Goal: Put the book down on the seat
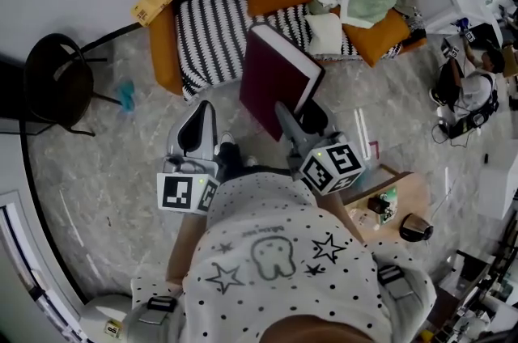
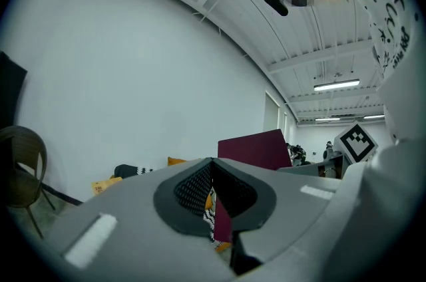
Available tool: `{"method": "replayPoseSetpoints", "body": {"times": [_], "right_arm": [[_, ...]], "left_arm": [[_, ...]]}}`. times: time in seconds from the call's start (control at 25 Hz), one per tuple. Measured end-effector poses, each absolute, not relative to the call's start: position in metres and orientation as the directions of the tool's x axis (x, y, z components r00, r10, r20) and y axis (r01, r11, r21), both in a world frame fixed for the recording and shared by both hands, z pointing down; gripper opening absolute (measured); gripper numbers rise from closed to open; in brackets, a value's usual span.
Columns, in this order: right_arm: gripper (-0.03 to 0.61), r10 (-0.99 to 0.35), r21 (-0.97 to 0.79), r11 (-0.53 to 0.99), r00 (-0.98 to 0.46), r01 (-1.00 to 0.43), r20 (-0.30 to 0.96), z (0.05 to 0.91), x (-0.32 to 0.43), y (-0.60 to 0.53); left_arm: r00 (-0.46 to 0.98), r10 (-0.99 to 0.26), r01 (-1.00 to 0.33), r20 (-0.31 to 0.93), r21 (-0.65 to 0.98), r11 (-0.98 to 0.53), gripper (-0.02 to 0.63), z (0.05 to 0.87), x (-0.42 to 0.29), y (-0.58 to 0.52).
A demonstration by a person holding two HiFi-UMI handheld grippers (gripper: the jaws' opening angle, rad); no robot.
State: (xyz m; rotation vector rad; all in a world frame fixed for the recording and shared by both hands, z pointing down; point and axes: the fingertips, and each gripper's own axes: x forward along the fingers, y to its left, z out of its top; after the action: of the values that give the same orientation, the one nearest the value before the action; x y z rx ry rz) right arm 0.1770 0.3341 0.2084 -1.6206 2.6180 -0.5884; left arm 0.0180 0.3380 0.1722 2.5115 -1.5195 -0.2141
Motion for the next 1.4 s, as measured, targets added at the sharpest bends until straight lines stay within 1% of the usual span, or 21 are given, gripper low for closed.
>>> {"method": "replayPoseSetpoints", "body": {"times": [0.44, 0.68, 1.08, 1.24, 1.4], "right_arm": [[0.222, -0.886, -0.298, 0.372, -0.432, -0.879, 0.168, 0.202, 0.129, 0.285], [0.222, -0.885, -0.303, 0.372, -0.434, -0.878, 0.171, 0.21, 0.11, 0.263], [0.222, -0.88, -0.301, 0.368, -0.434, -0.88, 0.191, 0.215, 0.112, 0.239], [0.222, -0.868, -0.313, 0.374, -0.449, -0.873, 0.214, 0.219, 0.118, 0.223], [0.222, -0.856, -0.313, 0.4, -0.473, -0.862, 0.21, 0.214, 0.12, 0.196]], "left_arm": [[0.502, -0.864, -0.836, -0.038, 0.234, -0.496, -0.003, 0.168, -0.03, 0.283], [0.485, -0.874, -0.846, -0.027, 0.237, -0.477, -0.003, 0.179, -0.055, 0.258], [0.464, -0.886, -0.856, 0.005, 0.259, -0.447, -0.003, 0.19, -0.063, 0.242], [0.445, -0.895, -0.862, 0.01, 0.276, -0.425, -0.003, 0.19, -0.058, 0.228], [0.415, -0.91, -0.873, 0.009, 0.283, -0.396, -0.003, 0.187, -0.057, 0.206]]}}
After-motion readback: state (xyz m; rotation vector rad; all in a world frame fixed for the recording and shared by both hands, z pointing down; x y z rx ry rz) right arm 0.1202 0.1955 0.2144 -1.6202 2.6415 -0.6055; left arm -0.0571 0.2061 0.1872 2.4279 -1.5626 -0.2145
